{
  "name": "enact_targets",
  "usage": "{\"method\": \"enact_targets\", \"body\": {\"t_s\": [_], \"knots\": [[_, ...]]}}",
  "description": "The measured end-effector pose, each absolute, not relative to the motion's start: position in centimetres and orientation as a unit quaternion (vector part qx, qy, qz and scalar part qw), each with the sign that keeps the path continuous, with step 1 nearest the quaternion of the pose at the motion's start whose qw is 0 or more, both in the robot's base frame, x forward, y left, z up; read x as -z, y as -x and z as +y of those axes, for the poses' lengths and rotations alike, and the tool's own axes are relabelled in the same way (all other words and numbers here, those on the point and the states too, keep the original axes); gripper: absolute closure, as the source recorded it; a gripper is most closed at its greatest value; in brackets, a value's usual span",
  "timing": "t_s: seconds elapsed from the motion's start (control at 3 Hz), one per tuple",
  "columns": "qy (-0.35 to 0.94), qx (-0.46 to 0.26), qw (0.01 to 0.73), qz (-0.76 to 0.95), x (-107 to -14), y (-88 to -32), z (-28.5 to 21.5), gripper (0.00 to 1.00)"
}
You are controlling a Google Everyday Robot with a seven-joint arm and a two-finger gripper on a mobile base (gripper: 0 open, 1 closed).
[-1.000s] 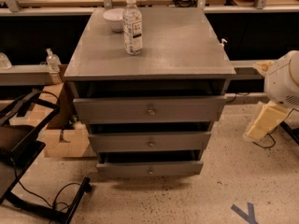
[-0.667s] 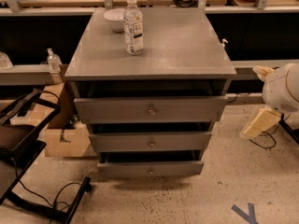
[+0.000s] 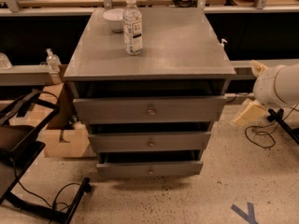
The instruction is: Open bottom drawer
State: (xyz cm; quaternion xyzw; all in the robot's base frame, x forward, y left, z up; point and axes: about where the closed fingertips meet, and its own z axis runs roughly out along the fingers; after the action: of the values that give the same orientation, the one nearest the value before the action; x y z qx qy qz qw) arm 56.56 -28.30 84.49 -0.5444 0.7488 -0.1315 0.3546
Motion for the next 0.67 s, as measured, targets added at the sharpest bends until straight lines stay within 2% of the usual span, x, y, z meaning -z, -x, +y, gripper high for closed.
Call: {"method": "enact_targets", "body": {"t_s": [0.33, 0.67], "knots": [[0.55, 0.136, 0.339, 0.751, -81.9, -55.5, -28.3, 0.0], [0.566, 0.141, 0.313, 0.749, -75.3, -53.0, -28.7, 0.0]]}}
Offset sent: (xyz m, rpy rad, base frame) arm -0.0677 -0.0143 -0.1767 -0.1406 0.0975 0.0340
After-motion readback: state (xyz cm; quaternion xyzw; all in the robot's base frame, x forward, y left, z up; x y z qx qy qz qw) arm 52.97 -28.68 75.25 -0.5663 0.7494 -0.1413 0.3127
